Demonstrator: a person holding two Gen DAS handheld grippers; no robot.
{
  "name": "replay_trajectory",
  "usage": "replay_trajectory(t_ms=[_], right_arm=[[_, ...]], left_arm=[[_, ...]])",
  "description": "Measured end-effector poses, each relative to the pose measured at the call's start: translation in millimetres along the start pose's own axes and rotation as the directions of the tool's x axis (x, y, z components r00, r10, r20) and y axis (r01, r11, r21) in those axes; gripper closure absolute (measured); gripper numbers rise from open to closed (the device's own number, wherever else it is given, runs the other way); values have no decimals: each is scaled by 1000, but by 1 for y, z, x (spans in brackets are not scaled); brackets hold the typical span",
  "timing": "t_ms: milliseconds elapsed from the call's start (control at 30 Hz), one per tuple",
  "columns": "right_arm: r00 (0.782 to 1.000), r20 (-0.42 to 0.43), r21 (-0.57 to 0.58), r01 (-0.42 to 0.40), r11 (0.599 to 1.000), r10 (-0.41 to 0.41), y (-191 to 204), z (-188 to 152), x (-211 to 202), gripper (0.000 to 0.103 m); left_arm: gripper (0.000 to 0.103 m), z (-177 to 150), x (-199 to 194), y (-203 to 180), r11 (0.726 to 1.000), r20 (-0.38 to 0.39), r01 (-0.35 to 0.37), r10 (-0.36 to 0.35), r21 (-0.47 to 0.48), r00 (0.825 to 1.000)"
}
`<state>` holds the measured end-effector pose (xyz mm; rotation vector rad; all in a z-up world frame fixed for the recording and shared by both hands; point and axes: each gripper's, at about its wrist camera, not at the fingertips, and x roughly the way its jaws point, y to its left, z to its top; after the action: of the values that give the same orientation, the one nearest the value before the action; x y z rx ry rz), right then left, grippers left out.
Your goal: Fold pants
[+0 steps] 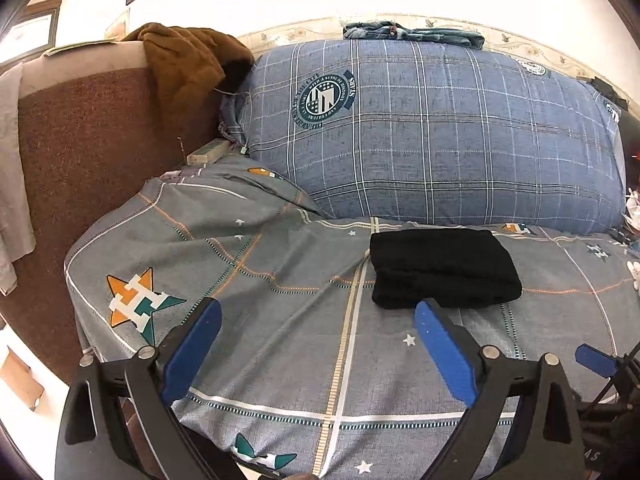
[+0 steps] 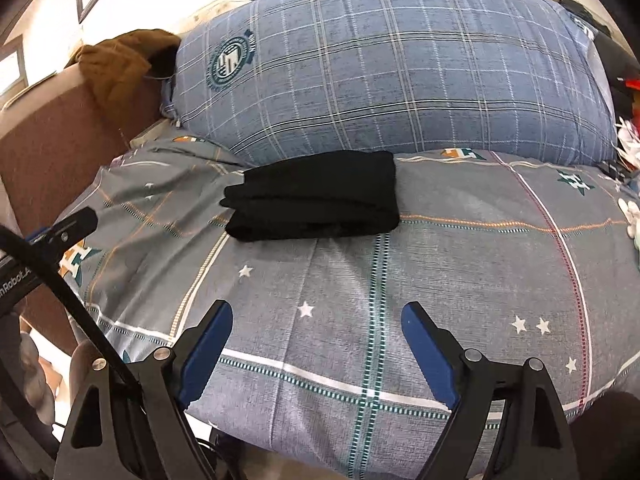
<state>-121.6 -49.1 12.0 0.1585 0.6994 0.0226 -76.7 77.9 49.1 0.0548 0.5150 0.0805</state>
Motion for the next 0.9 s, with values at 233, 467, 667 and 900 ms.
replay_trajectory(t_ms=[233, 467, 667, 900], right_arm=[[1000, -18, -13, 5, 1000, -5, 5, -3, 6, 11], [999, -38, -22, 12, 1000, -13, 8, -6, 12, 11], [998, -59, -20, 25, 999, -26, 7, -9, 20, 11], [995, -91, -14, 36, 999, -37, 3, -13, 34, 10]], left_arm=[[2, -5, 8, -2, 1000, -44, 17, -17, -7, 999], [2, -14, 17, -8, 999, -94, 44, -44, -4, 995], [2, -22, 29, -8, 998, -140, 63, -64, -11, 988], [2, -31, 50, -6, 996, -206, 78, -83, -32, 975]])
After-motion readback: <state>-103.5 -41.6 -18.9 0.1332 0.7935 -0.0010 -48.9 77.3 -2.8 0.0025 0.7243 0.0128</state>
